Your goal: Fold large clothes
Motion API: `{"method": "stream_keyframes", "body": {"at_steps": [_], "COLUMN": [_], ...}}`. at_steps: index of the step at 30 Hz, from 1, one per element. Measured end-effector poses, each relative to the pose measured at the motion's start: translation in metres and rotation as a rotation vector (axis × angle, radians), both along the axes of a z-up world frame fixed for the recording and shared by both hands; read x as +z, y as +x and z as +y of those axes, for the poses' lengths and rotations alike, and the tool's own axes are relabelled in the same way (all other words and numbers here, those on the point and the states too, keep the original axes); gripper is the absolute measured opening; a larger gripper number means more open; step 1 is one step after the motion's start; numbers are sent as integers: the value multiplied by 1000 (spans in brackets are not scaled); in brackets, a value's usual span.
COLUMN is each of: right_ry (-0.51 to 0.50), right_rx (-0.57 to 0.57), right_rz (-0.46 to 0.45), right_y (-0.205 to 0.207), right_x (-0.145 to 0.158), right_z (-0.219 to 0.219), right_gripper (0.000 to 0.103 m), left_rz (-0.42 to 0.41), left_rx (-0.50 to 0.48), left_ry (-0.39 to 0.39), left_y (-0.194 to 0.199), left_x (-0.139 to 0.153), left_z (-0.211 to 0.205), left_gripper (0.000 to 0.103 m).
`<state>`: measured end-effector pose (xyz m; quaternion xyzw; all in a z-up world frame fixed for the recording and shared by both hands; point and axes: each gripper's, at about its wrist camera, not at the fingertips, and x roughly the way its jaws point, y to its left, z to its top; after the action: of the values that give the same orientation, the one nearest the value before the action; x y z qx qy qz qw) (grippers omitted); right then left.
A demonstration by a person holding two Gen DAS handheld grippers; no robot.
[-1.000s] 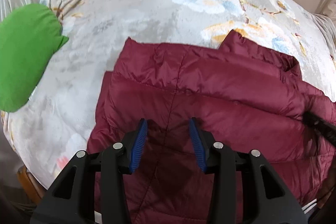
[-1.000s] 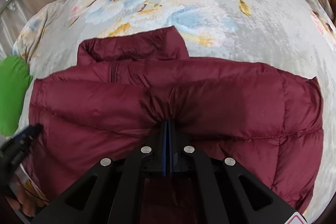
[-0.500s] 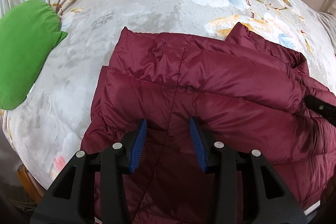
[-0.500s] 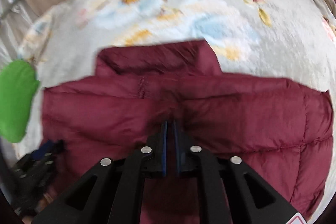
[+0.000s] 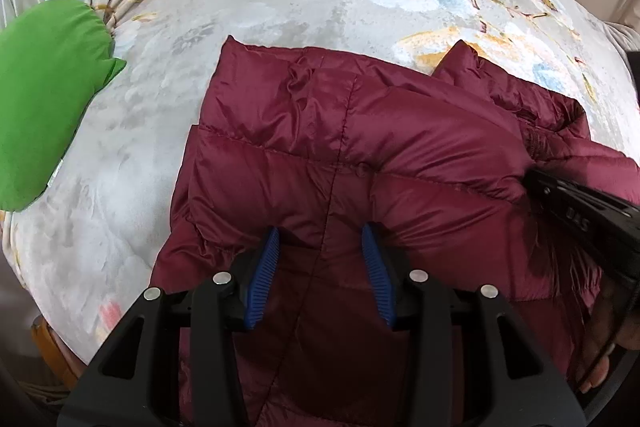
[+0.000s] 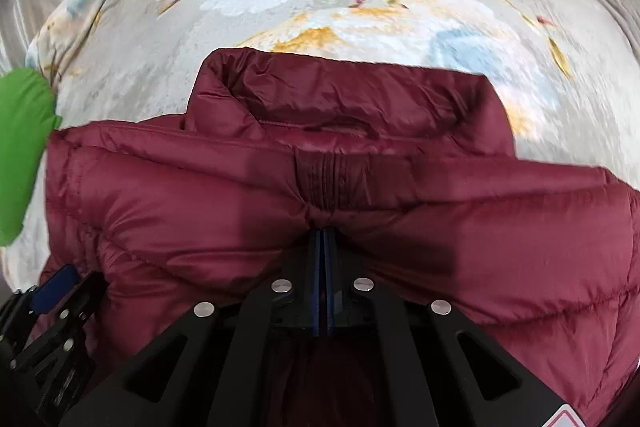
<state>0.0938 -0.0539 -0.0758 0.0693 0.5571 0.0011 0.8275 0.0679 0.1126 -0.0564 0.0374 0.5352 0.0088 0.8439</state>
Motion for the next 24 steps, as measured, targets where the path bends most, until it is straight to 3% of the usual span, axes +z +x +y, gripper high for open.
{"method": "stream_keyframes", "body": {"at_steps": [5,8,11,17,20,24], "right_ry": [-32,75,53,31,100,13], "right_rx": [10,-69,-155,-410,-420,-363], "right_rz": [-17,-60,-104,-73,-69,-34], "right_y": [4,-16,-46,-85,-94,-81], "right_x": [4,28,45,30,9,7], "right_z": [5,-21,-61,-164,-188,-179], "right_gripper": [2,2,2,0,0,0], "left_rz": [4,-22,-5,10,12,14], "left_rx": [16,37,59,54,40,55], "left_ry": [-35,-48,-45,11,22,17], "left_y": [4,10,25,41,43,49], "left_x": [3,13,9,-10,-18,-24], "left_z": [8,17,24,14,9,9], "left_gripper": [43,43,43,48,49,52]}}
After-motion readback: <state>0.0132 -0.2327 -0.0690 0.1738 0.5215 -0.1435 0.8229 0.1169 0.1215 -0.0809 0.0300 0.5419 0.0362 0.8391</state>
